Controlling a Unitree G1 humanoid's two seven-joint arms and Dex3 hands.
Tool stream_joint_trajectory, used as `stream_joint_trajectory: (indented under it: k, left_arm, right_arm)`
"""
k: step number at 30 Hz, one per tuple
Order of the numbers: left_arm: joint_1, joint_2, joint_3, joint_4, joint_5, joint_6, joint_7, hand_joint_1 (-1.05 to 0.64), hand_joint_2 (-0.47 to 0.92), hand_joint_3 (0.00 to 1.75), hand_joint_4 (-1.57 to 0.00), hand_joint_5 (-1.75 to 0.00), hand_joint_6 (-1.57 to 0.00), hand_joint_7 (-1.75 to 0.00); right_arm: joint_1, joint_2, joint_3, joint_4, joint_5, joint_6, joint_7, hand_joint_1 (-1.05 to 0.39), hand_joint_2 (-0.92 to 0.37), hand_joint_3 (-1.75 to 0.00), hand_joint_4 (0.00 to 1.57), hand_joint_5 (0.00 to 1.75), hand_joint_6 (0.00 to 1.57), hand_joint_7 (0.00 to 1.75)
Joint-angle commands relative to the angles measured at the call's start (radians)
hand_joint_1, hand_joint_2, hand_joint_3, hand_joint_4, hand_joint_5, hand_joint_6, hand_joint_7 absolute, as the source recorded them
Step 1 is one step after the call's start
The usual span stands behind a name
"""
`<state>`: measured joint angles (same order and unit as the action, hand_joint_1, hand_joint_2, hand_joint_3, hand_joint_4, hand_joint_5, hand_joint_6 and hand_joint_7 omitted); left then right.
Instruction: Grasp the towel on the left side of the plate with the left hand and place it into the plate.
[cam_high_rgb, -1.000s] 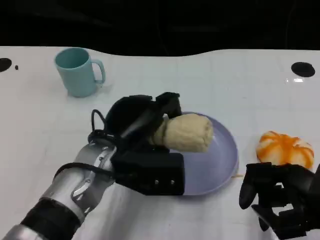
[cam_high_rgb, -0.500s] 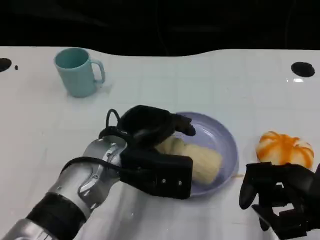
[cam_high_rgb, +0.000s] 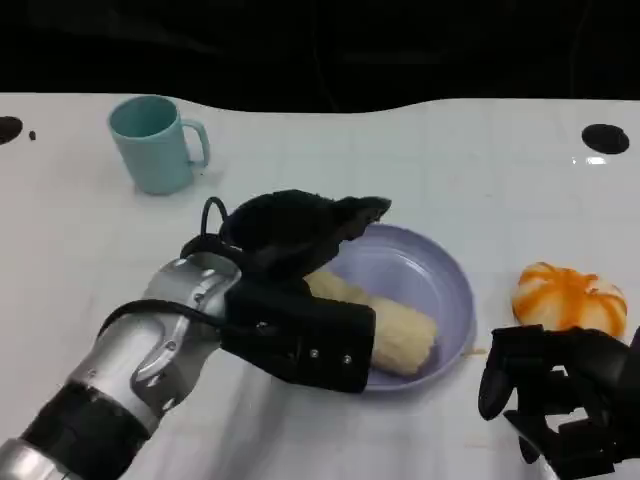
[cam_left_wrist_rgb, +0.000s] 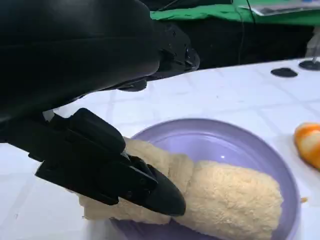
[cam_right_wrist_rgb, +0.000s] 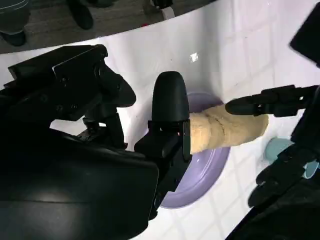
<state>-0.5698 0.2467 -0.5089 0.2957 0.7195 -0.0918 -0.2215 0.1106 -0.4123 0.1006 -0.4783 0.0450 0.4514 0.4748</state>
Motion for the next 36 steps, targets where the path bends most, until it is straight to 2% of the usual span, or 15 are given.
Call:
stream_joint_trajectory:
  k: [1,6,9,12,15,17,19,20,21,22,25,27,31,36]
  left_arm:
    - [0.07,0.047,0.063,-0.078,-0.081,0.003,-0.047,-0.85,0.92,0.07,-0.19,-0.07,-0.11,-0.03]
    - [0.164,0.096,0.145,-0.212,-0.195,0.025,-0.122,-0.77,0.92,0.04,-0.27,-0.13,-0.16,-0.04]
    - [0.226,0.113,0.2,-0.301,-0.279,0.065,-0.176,-0.74,0.92,0.06,-0.32,-0.15,-0.19,-0.05]
    - [0.289,0.128,0.254,-0.344,-0.372,0.049,-0.199,-0.68,0.92,0.1,-0.38,-0.18,-0.22,-0.05]
    - [0.371,0.112,0.316,-0.386,-0.48,0.048,-0.197,-0.52,0.92,0.18,-0.59,-0.3,-0.44,-0.13]
    - [0.418,0.081,0.355,-0.41,-0.581,0.078,-0.204,-0.46,0.92,0.2,-0.66,-0.35,-0.52,-0.15]
    - [0.474,0.04,0.405,-0.437,-0.71,0.131,-0.214,-0.24,0.92,0.27,-0.73,-0.81,-0.83,-0.31]
    - [0.496,0.03,0.421,-0.456,-0.75,0.163,-0.213,-0.2,0.92,0.29,-0.74,-0.92,-0.9,-0.36]
    - [0.521,0.028,0.434,-0.492,-0.777,0.214,-0.209,-0.19,0.89,0.37,-0.76,-1.01,-0.92,-0.47]
    - [0.541,0.027,0.445,-0.529,-0.801,0.268,-0.204,-0.17,0.78,0.63,-0.76,-1.18,-0.87,-0.78]
    - [0.594,0.026,0.482,-0.631,-0.883,0.418,-0.199,-0.13,0.61,1.05,-0.75,-1.46,-0.77,-1.25]
    - [0.619,0.028,0.507,-0.673,-0.934,0.489,-0.2,-0.11,0.57,1.17,-0.76,-1.55,-0.75,-1.35]
    - [0.658,0.017,0.541,-0.751,-1.006,0.632,-0.166,-0.1,0.53,1.28,-0.79,-1.62,-0.77,-1.39]
    - [0.654,0.022,0.512,-0.744,-0.99,0.703,-0.134,-0.08,0.49,1.29,-0.82,-1.74,-0.8,-1.52]
  right_arm:
    - [-0.002,-0.015,-0.011,0.008,0.005,-0.013,0.005,0.08,-0.65,-1.0,0.66,1.7,0.65,1.45]
    - [-0.003,-0.015,-0.009,0.004,0.005,-0.009,0.005,0.08,-0.66,-1.0,0.66,1.7,0.65,1.45]
    - [-0.004,-0.014,-0.009,0.003,0.006,-0.007,0.005,0.09,-0.66,-1.0,0.66,1.7,0.65,1.45]
    - [-0.004,-0.012,-0.007,0.003,0.007,-0.007,0.004,0.08,-0.66,-1.0,0.66,1.69,0.65,1.46]
    - [-0.004,-0.012,-0.003,-0.007,0.005,0.003,0.002,0.08,-0.66,-0.99,0.65,1.69,0.64,1.45]
    - [-0.005,-0.011,-0.001,-0.006,0.005,0.001,0.002,0.08,-0.66,-0.99,0.65,1.69,0.64,1.45]
    - [-0.007,-0.008,0.0,-0.002,0.005,-0.003,0.001,0.08,-0.66,-0.99,0.66,1.7,0.65,1.46]
    - [-0.007,-0.007,0.0,-0.002,0.005,-0.002,0.0,0.08,-0.66,-0.99,0.67,1.7,0.65,1.46]
    - [-0.008,-0.007,0.0,-0.003,0.005,0.0,0.0,0.08,-0.66,-0.99,0.67,1.7,0.66,1.45]
    - [-0.009,-0.007,0.0,-0.004,0.005,0.003,0.0,0.08,-0.65,-1.0,0.67,1.7,0.65,1.45]
    - [-0.009,-0.006,-0.002,-0.006,0.011,0.006,0.001,0.08,-0.65,-1.0,0.66,1.69,0.65,1.44]
    - [-0.009,-0.009,-0.002,-0.011,0.009,0.014,0.001,0.08,-0.65,-1.0,0.66,1.69,0.66,1.44]
    - [-0.007,-0.012,-0.007,-0.005,0.011,0.002,0.004,0.08,-0.65,-1.0,0.66,1.69,0.66,1.44]
    - [-0.002,-0.012,-0.013,-0.001,0.015,-0.009,0.006,0.08,-0.65,-1.01,0.66,1.68,0.66,1.43]
